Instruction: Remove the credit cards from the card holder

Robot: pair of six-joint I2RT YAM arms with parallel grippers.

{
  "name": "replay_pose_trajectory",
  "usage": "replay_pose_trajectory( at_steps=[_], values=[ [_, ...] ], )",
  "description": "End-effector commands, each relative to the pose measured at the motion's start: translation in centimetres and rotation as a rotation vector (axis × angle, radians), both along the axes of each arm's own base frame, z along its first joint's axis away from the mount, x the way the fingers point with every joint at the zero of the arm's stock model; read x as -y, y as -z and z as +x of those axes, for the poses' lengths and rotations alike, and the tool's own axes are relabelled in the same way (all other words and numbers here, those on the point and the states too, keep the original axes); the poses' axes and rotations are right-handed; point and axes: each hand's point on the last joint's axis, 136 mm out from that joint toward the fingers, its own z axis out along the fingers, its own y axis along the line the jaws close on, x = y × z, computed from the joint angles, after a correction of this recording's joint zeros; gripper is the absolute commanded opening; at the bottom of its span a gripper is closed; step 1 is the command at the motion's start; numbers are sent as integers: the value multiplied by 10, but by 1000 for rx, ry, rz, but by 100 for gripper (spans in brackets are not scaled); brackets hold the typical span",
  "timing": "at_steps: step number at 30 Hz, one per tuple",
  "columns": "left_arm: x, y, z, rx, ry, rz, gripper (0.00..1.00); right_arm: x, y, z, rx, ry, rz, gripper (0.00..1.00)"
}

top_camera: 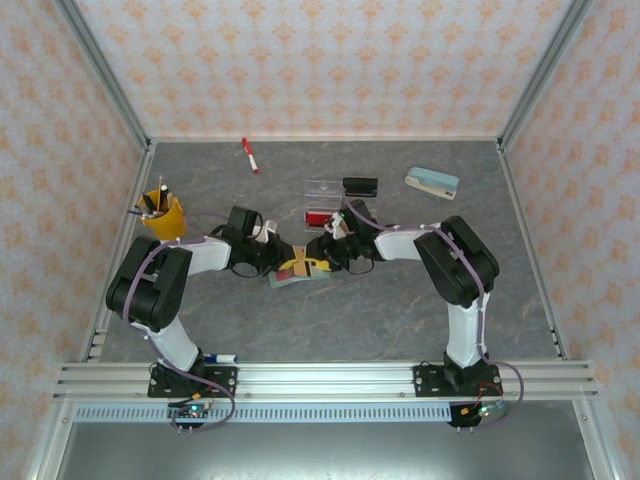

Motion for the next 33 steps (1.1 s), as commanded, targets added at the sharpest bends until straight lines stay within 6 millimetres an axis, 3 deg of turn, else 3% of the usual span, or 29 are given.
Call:
replay_pose_trajectory(
  at_steps=[1,13,22,28,33],
  values=[
    [-6,13,-7,-30,12,38,16,2,23,-9,-29,-26,-80,41],
    [-11,5,-16,-21,26,62,21,10,37,-12,-31,-37,-167,41],
    [-4,0,-11,-3,28,7,3,3,29,-12,-23,-46,-120,41],
    [-5,-15,-9,37,22,-2,0,4,1,-3,39,-13,-63,42],
    [0,-48,-5,122,23,-60,0,8,-45,11,129,31,60,54]
  ],
)
